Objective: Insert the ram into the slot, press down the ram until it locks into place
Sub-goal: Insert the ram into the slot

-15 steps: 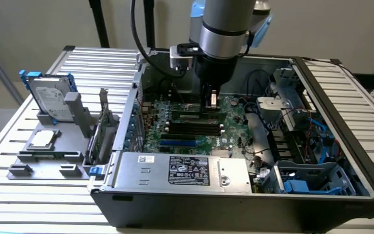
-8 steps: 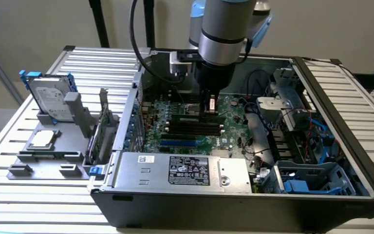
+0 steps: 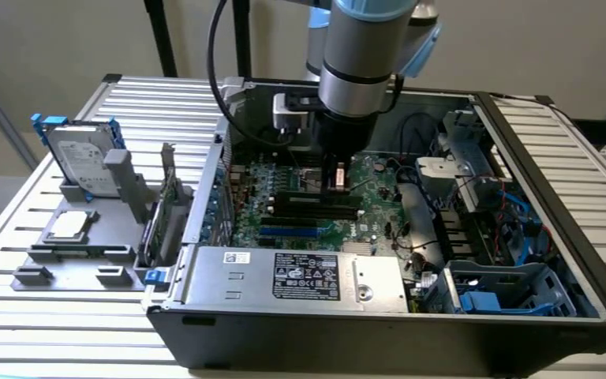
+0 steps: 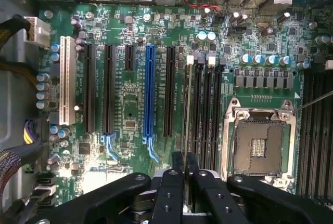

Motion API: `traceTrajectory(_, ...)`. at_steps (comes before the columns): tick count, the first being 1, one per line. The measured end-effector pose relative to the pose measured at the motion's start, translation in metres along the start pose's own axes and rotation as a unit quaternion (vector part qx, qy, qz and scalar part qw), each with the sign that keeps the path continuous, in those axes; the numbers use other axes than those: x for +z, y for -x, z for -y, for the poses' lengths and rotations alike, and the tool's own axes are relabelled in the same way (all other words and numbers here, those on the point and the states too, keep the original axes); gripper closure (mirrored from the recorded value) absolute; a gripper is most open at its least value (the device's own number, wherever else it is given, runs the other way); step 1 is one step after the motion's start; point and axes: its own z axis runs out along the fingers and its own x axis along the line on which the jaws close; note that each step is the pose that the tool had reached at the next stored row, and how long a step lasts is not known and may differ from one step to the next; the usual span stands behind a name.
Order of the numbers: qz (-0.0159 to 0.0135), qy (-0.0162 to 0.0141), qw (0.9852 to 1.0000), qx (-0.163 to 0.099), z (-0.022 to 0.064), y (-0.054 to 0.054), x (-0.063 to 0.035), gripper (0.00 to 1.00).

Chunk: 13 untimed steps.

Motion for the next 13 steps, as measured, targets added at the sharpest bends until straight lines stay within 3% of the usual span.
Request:
traceTrajectory(6,-0.0035,0.0000,1.0000,0.000,-0.0014,0.0046,0.0078,0.87)
traceTrajectory(13,-0.0037,-0.0014,1.0000,0.000,-0.0013,0.0050,0.0091,0.87)
